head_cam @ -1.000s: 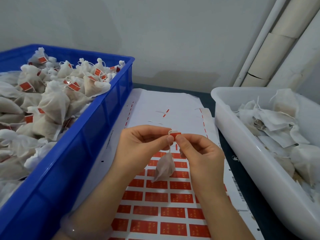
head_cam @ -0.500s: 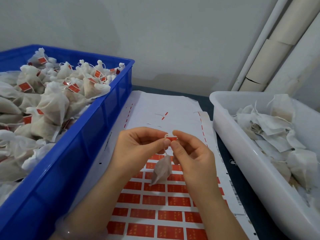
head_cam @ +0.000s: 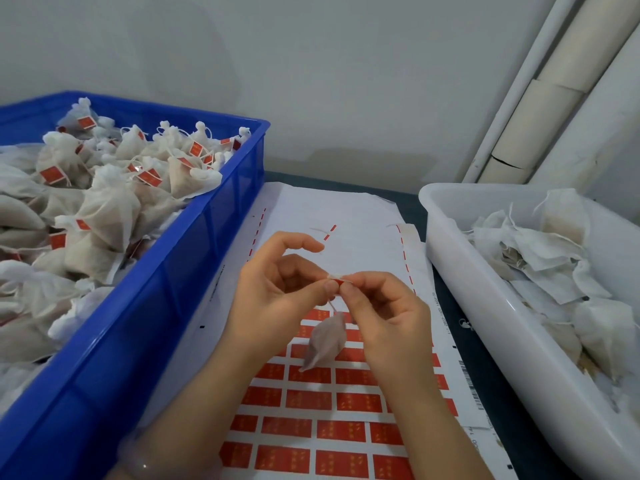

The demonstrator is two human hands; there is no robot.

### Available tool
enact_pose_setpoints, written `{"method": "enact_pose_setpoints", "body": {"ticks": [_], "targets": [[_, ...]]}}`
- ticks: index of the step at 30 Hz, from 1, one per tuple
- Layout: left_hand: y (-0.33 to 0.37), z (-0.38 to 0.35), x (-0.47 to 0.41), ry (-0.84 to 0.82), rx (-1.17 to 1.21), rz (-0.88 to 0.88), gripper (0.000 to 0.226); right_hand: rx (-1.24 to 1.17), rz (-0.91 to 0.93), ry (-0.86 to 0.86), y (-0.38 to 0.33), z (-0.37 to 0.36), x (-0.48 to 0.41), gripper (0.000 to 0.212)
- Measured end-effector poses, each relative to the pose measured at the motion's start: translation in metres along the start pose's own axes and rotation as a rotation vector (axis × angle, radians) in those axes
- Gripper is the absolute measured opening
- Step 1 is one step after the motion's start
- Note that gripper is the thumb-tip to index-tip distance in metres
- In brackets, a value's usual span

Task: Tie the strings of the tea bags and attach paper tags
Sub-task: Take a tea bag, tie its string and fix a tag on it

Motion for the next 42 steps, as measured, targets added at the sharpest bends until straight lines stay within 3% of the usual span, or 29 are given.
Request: {"method": "enact_pose_setpoints", "body": {"ticks": [2,5,8,12,21,26,35,42], "targets": [[-0.0002,0.0000,-0.0001,0.011,-0.006,-0.002,0.040,-0.060,-0.047,-0.039,-0.0008,-0.0006,0.0011,0.005],[-0.0015,-0.0007,0.0002,-0.007,-0.009,-0.002,0.043,-0.075,-0.038,-0.058,-0.0024,-0.0031,0.0027,0.022],[-0.0010,-0.0019,0.0022,-0.045,-0.018,-0.016,0.039,-0.049,-0.023,-0.048,-0.0038,-0.0036,0.0010,0.005],[-0.0022,-0.0049,0.0032,-0.067,-0.071,-0.042,0.038,-0.012,0.011,-0.038,-0.0014,-0.0005,-0.0001,0.016],[-0.0036,-0.0048,0.0016,-0.083,-0.045,0.000,0.043,0.058,-0.006,0.024,-0.0003,0.0006,-0.0016,0.007],[-0.0061,-0.0047,0.0009,-0.123,-0.128,-0.037,0.039,0.173,0.116,0.019,-0.0049,-0.0019,0.0014,0.011],[-0.0058,-0.0036,-0.0016,-0.056,-0.045,-0.043,0.027,-0.010,0.001,-0.010,-0.0023,0.0024,-0.0025,0.024],[-0.0080,-0.0044,-0.0033,-0.060,0.008,-0.054,0.026,0.005,0.019,0.016,0.0009,0.0029,-0.0039,0.013]]}}
Point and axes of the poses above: each hand's wrist, its own x-axis away from the middle knuckle, its own z-axis out of the back of the hand, y = z × x, the point moved 4 cm from there along -x, towards the middle knuckle, and after that the axes turned 5 degrees about y, right-handed, at the moved point
